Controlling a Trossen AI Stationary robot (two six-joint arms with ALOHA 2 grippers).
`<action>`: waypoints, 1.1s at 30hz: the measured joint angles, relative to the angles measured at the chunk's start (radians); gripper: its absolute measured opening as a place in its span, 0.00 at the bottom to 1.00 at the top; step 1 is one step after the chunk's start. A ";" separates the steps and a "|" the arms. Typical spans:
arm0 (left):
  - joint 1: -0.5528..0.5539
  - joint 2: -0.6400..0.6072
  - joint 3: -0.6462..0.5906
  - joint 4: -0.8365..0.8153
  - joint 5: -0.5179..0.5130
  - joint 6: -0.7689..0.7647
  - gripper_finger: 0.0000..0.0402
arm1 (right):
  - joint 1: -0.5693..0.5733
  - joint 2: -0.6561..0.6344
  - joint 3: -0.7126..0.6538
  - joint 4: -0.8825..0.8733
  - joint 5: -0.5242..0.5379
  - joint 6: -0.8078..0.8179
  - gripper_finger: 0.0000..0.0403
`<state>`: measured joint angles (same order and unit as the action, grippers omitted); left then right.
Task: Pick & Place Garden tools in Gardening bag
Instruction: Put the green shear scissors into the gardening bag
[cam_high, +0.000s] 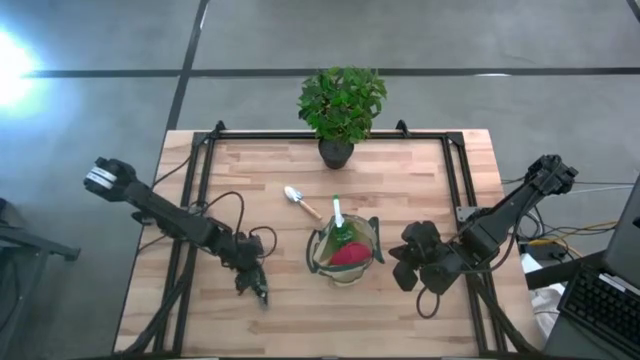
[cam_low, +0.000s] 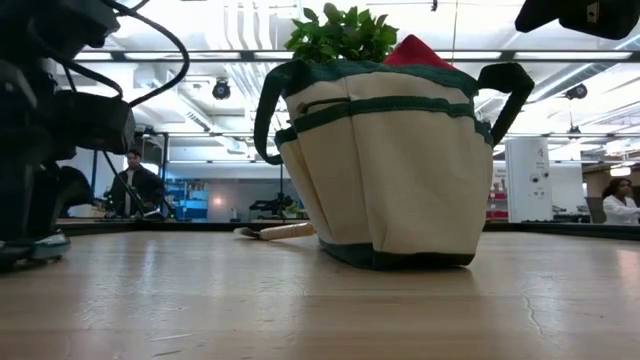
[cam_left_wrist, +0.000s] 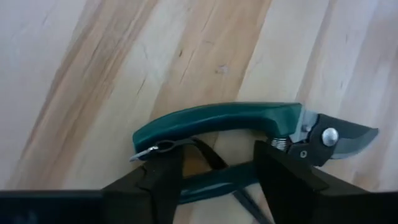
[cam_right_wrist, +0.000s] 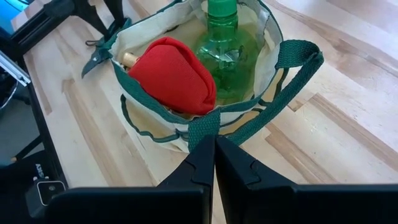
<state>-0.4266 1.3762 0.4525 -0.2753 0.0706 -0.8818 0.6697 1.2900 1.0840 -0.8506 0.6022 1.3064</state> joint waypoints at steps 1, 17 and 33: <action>0.000 0.001 0.003 -0.005 0.004 0.026 0.48 | 0.000 0.000 0.000 0.000 0.000 0.000 0.02; 0.001 -0.035 0.274 -0.332 0.155 0.551 0.33 | 0.000 0.000 0.000 0.004 0.000 0.003 0.02; -0.043 -0.036 0.310 -0.472 0.181 0.535 0.53 | 0.000 0.000 0.000 0.003 0.000 -0.001 0.02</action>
<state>-0.4696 1.3403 0.7624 -0.7473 0.2519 -0.3466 0.6693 1.2900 1.0840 -0.8474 0.6018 1.3056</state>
